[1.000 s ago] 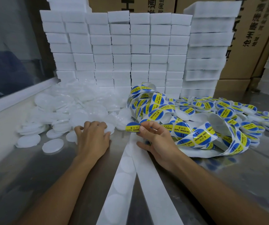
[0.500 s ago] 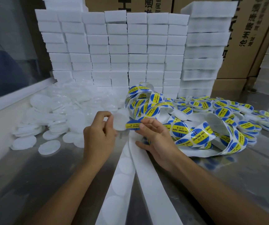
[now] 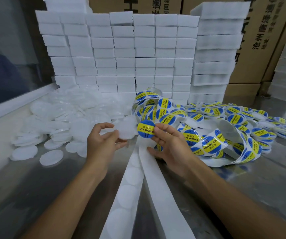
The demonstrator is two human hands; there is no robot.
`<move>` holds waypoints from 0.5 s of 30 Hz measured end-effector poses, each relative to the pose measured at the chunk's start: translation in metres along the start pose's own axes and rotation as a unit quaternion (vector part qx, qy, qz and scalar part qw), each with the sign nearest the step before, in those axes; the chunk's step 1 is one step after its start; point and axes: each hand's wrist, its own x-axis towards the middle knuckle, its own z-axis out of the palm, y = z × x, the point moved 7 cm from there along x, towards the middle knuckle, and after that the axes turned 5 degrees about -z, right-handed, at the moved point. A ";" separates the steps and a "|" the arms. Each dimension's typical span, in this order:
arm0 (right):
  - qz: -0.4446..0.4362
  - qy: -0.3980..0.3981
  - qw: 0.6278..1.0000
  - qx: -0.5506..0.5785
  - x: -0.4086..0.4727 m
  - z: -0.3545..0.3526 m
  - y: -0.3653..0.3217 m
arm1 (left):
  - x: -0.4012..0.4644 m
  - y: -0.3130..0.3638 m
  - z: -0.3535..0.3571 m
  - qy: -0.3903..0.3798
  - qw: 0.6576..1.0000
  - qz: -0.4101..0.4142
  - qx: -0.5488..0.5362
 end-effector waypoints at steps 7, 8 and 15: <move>-0.062 0.015 0.996 -0.066 0.001 -0.003 -0.007 | -0.001 -0.008 0.010 -0.072 0.993 -0.068 -0.069; -0.070 0.017 0.995 -0.073 0.000 -0.003 -0.008 | -0.002 -0.009 0.010 -0.078 0.992 -0.073 -0.071; -0.114 0.034 0.987 -0.108 -0.003 -0.001 -0.011 | -0.007 -0.008 0.017 -0.116 0.988 -0.079 -0.069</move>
